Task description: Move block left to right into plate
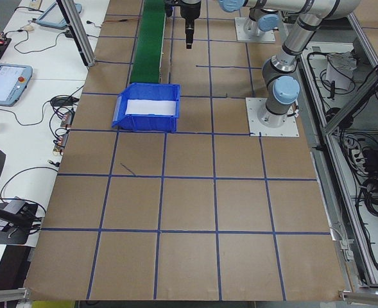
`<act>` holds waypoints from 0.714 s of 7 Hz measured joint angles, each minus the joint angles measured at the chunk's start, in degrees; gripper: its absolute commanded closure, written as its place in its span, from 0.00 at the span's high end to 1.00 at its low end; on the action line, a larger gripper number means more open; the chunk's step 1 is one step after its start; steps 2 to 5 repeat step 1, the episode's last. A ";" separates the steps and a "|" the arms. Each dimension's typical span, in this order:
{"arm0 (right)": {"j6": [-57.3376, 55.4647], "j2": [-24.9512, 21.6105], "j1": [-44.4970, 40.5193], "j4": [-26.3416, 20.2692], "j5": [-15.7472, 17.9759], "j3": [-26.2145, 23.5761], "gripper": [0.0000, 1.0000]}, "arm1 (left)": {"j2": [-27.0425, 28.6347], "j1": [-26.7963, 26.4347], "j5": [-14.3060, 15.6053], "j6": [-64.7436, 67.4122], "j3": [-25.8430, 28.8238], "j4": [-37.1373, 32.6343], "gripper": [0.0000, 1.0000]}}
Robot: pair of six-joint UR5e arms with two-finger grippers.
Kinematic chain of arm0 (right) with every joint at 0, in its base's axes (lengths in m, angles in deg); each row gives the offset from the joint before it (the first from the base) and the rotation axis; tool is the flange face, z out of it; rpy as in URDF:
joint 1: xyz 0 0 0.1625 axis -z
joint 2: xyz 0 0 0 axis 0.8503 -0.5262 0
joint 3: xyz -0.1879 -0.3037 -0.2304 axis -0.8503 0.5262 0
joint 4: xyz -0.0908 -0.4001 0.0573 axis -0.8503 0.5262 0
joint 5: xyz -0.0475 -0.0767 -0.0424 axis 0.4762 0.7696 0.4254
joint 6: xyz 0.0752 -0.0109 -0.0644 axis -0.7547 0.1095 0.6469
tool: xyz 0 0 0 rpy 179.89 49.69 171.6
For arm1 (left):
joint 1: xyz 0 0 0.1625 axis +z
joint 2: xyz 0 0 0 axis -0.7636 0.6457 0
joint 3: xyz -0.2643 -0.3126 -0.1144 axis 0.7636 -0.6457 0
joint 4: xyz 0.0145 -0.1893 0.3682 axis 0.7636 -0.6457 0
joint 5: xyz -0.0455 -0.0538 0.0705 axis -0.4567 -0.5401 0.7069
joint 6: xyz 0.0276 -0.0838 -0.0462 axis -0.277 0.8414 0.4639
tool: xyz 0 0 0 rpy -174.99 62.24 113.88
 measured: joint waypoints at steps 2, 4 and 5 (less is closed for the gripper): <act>0.00 0.00 0.02 -0.33 -0.12 0.01 1.00 | 0.00 0.00 0.00 0.03 0.00 -0.04 1.00; 0.00 0.00 0.02 -0.33 -0.12 0.01 1.00 | 0.00 0.00 0.00 0.03 0.00 -0.04 1.00; 0.00 0.00 0.02 -0.33 -0.12 0.01 1.00 | 0.00 0.00 0.00 0.03 0.00 -0.04 1.00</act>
